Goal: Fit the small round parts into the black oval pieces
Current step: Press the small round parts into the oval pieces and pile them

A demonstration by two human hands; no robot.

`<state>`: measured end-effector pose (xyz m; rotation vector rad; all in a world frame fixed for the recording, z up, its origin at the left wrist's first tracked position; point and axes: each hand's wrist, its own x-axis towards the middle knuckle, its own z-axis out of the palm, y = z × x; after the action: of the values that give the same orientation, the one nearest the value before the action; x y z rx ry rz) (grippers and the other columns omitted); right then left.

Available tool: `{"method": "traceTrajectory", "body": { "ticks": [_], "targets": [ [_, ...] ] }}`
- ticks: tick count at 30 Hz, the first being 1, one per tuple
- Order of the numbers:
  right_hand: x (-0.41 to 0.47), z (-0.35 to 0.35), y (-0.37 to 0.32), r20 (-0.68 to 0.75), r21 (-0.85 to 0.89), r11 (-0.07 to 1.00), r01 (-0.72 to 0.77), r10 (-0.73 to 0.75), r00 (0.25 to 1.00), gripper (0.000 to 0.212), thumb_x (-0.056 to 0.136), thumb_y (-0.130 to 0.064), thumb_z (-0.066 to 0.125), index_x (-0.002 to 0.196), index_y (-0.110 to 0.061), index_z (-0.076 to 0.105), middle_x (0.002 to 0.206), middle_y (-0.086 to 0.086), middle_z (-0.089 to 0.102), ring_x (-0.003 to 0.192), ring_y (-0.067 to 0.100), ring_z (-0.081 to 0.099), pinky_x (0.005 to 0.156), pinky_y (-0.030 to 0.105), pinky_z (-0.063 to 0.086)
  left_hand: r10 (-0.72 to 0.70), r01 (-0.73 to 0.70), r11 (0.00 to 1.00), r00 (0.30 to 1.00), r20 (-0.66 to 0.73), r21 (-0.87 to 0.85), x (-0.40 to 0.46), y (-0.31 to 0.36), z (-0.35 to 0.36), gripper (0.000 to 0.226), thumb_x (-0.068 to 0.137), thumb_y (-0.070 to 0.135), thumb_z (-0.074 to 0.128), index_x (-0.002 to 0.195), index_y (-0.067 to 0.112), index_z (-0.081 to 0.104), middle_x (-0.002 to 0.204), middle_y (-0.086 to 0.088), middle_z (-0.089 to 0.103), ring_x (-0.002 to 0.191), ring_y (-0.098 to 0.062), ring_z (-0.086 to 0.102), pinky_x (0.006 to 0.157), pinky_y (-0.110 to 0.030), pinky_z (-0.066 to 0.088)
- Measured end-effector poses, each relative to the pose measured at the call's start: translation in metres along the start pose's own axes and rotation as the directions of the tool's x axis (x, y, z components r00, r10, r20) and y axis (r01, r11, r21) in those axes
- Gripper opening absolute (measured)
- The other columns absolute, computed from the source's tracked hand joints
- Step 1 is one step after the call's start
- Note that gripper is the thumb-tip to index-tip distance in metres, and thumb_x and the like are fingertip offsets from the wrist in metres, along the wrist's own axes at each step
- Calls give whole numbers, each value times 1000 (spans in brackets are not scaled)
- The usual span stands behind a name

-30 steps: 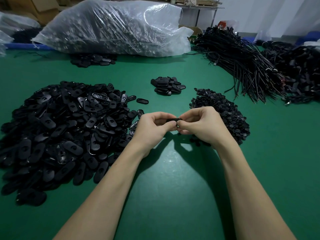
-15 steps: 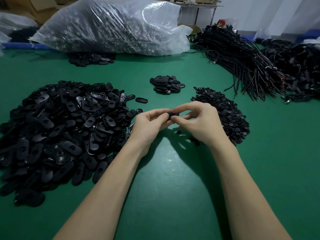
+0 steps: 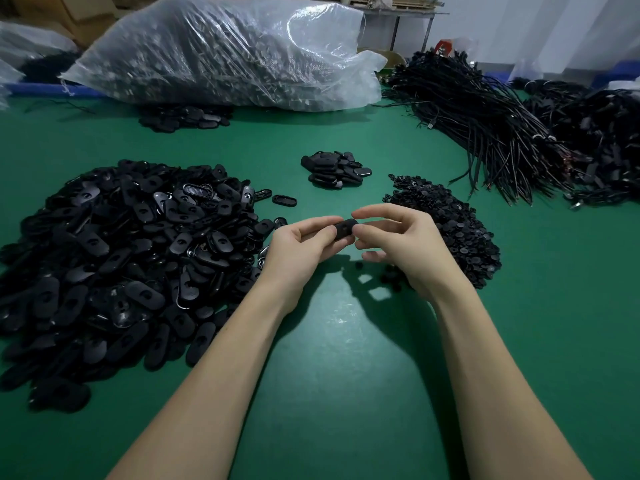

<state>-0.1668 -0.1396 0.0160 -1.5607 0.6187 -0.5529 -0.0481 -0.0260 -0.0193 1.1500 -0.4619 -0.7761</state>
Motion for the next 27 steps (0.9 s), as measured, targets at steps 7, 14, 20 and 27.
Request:
{"method": "traceTrajectory", "body": {
  "ticks": [7,14,20,27],
  "targets": [
    [0,-5,-1,37,121,990,-67,63,997,12,91,-3,74,99,-11,76,77,3,77,68,8,71,60,18,55,9,-9,1000,1000,16,-26,-2,2,0,18,100,1,56,110,3,71,104,-12,77,100,-25,75,85,-22,58],
    [0,-5,-3,44,165,979,-119,113,993,5,92,-8,73,97,-11,72,88,7,80,67,9,72,56,16,53,7,-6,999,1000,27,-35,-2,3,-1,20,99,1,56,114,1,70,106,-14,77,101,-26,74,87,-23,57],
    [2,-5,-2,-23,158,971,-181,187,982,4,90,-14,77,89,-17,76,80,-4,75,64,4,70,50,14,48,24,-22,998,999,38,-62,-3,3,0,18,99,-1,58,110,3,72,107,-13,76,102,-26,74,87,-23,57],
    [2,6,0,-121,-57,996,-72,64,991,3,89,-16,77,87,-15,79,70,-5,74,58,3,63,47,15,44,35,-32,998,998,50,-62,-3,2,-1,18,97,-1,60,106,7,74,106,-13,77,103,-26,74,87,-20,56]
  ]
}}
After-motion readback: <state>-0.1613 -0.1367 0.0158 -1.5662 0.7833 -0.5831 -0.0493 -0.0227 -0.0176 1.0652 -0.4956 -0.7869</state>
